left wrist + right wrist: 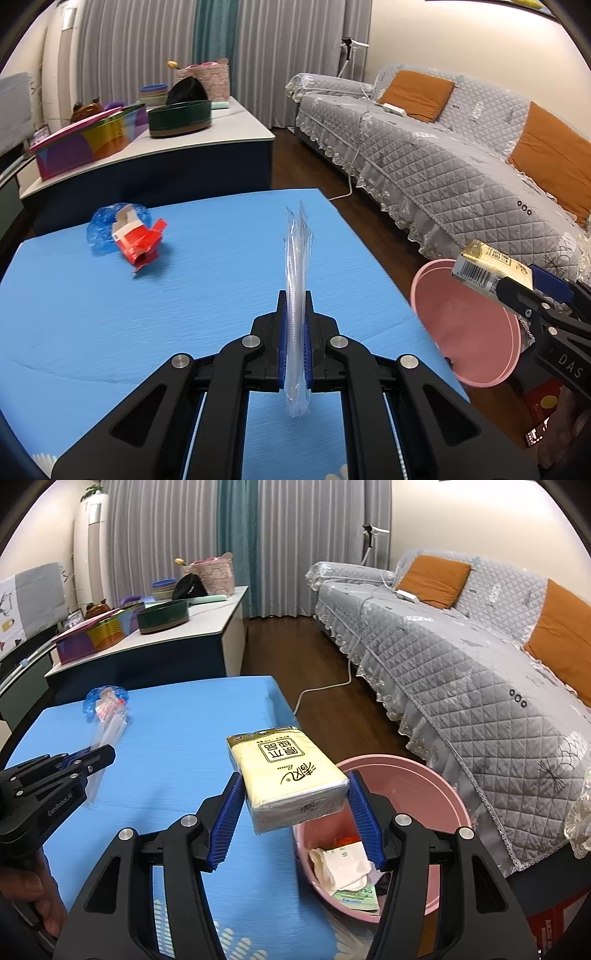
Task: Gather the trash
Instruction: 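Carry the straws and tissue pack over the pink basin, then open both tools to drop the straws and tissue pack into the basin, then move both open tools back toward the table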
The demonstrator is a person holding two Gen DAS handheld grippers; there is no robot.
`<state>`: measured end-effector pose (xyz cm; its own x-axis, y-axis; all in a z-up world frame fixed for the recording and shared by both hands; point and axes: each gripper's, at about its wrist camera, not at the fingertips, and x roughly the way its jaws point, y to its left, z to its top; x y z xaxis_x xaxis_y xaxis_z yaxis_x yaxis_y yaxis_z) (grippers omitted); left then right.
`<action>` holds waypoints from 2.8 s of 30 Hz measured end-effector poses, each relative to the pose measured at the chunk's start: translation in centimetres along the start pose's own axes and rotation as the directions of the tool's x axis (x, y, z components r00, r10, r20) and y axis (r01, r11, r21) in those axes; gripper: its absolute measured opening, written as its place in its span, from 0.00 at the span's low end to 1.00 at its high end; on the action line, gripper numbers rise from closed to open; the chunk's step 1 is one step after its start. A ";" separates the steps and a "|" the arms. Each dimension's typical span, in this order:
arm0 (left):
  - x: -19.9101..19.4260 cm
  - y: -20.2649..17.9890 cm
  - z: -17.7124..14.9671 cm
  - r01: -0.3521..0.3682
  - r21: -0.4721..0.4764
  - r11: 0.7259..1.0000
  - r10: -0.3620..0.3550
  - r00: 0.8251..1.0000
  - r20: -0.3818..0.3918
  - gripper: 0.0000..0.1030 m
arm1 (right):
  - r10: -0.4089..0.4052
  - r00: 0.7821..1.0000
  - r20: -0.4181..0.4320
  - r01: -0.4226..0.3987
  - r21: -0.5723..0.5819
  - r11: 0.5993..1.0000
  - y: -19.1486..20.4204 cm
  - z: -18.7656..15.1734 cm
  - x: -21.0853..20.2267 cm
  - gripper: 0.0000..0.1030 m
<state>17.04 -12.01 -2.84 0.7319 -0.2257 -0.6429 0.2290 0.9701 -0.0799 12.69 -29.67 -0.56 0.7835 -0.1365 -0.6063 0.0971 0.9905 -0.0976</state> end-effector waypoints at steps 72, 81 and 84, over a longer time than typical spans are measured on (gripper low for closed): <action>1.4 -6.3 3.8 0.240 0.027 0.970 -0.240 0.971 -0.001 0.40 | -0.172 0.982 0.075 0.141 0.310 0.940 -10.5 1.2 -1.2 0.62; -4.3 4.1 7.4 0.125 0.033 0.992 -0.128 0.988 0.088 0.40 | -0.033 0.988 0.151 -0.009 0.274 0.962 -3.3 4.0 -1.6 0.39; -5.5 7.8 8.8 0.084 0.029 0.996 -0.087 0.991 0.105 0.40 | 0.026 0.985 0.169 -0.070 0.259 0.963 -0.6 4.7 -1.6 0.28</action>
<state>20.47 -4.01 6.81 0.7726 -0.3173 -0.5499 0.3082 0.9447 -0.1120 14.30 -30.01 4.20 0.8780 -0.1057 -0.4668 0.1976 0.9684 0.1524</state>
